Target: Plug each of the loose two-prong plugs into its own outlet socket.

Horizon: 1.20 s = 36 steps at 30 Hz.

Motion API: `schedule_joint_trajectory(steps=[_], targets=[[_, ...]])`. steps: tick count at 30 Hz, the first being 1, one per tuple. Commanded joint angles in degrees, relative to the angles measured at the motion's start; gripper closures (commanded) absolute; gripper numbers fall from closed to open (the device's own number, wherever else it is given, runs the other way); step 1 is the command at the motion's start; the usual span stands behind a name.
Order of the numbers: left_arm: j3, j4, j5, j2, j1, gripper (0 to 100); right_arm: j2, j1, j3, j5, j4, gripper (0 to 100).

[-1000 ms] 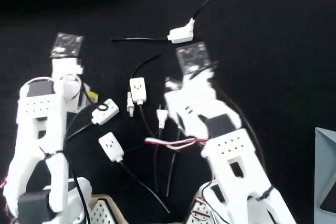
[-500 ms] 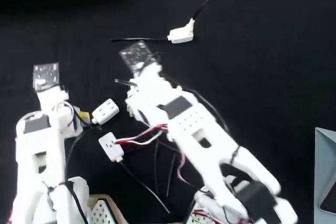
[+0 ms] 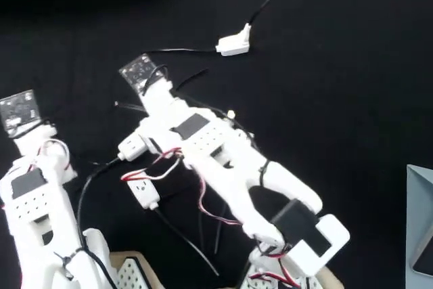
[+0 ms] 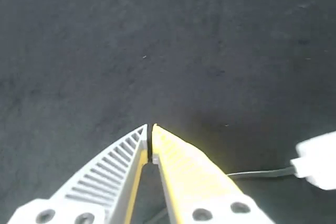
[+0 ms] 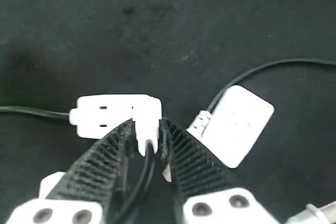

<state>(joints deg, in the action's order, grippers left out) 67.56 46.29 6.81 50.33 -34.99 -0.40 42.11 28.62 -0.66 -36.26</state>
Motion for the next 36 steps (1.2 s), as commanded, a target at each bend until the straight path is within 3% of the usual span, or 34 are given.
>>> schedule_joint_trajectory(steps=[1,6,18,30,36], targets=[[-2.86,-0.97,-0.44,-2.37,-1.98,97,0.4,1.93,-3.74,-0.35,0.09,98.7],[-4.62,-0.97,-2.2,-6.42,-1.98,97,4.53,2.11,-6.99,-1.05,-0.35,98.7],[-4.97,-1.23,-3.08,-7.47,-2.07,97,8.57,2.11,-16.75,-2.46,-13.98,98.7],[-4.97,-1.23,-3.08,-7.47,-2.15,97,13.23,1.93,-17.27,-2.46,-10.29,98.7],[-4.97,-1.23,-3.08,-7.47,-2.24,97,13.32,1.93,-19.3,-2.46,-13.27,98.7]])
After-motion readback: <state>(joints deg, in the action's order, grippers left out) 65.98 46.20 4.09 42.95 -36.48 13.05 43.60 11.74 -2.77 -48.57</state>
